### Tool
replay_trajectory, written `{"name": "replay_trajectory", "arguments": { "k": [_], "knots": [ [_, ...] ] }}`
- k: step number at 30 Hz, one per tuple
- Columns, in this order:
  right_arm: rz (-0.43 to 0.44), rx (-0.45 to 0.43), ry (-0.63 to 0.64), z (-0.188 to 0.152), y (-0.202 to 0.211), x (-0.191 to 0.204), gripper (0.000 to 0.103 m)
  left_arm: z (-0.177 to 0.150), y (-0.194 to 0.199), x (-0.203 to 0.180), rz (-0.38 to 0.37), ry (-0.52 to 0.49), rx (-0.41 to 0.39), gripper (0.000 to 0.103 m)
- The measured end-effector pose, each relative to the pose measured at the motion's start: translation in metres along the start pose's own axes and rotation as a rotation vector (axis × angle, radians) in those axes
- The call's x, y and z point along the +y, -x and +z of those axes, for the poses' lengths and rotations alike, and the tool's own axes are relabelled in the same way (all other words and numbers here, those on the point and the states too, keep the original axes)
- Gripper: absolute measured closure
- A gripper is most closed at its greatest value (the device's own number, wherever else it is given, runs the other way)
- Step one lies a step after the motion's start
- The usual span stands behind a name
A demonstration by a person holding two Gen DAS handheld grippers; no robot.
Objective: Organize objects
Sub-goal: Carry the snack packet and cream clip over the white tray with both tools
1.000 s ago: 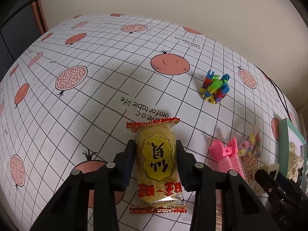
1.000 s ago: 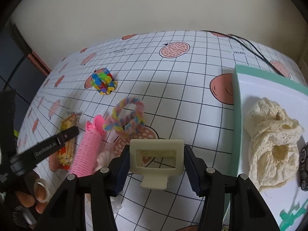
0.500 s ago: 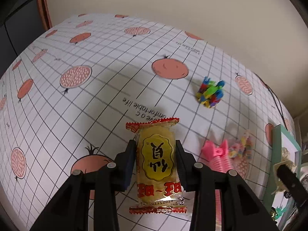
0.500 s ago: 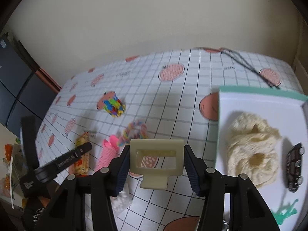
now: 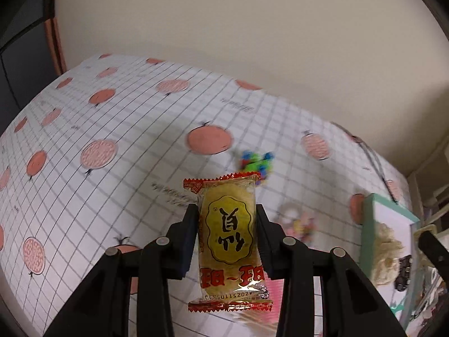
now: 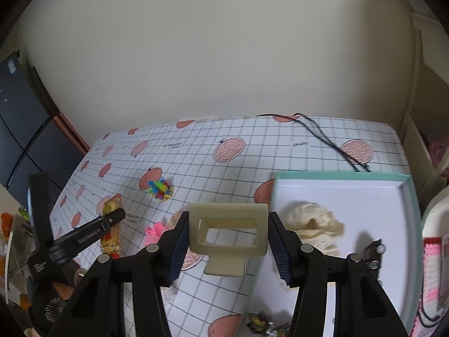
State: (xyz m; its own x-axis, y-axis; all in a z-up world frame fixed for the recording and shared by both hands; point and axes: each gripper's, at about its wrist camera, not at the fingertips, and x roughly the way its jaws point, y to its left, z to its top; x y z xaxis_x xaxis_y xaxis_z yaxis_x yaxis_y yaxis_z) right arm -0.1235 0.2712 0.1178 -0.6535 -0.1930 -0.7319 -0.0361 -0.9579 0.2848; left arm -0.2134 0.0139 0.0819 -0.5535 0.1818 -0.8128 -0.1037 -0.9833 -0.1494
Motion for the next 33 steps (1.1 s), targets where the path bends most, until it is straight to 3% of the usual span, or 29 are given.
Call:
{"name": "replay_trajectory", "arguments": {
  "k": [9, 19, 27, 33],
  "knots": [
    [-0.051, -0.01, -0.053, 0.002, 0.006, -0.043, 0.047, -0.003, 0.013, -0.055, -0.107, -0.077, -0.016, 0.063],
    [-0.12, -0.019, -0.142, 0.003, 0.013, -0.095, 0.047, -0.029, 0.029, -0.142, -0.231, -0.251, -0.039, 0.062],
    [-0.178, -0.012, -0.176, 0.001, 0.011, -0.124, 0.047, -0.057, 0.019, -0.198, -0.296, -0.38, 0.007, 0.062],
    [-0.197, -0.006, -0.217, -0.002, 0.008, -0.148, 0.047, -0.073, 0.008, -0.22, -0.323, -0.424, 0.045, 0.062]
  ]
}}
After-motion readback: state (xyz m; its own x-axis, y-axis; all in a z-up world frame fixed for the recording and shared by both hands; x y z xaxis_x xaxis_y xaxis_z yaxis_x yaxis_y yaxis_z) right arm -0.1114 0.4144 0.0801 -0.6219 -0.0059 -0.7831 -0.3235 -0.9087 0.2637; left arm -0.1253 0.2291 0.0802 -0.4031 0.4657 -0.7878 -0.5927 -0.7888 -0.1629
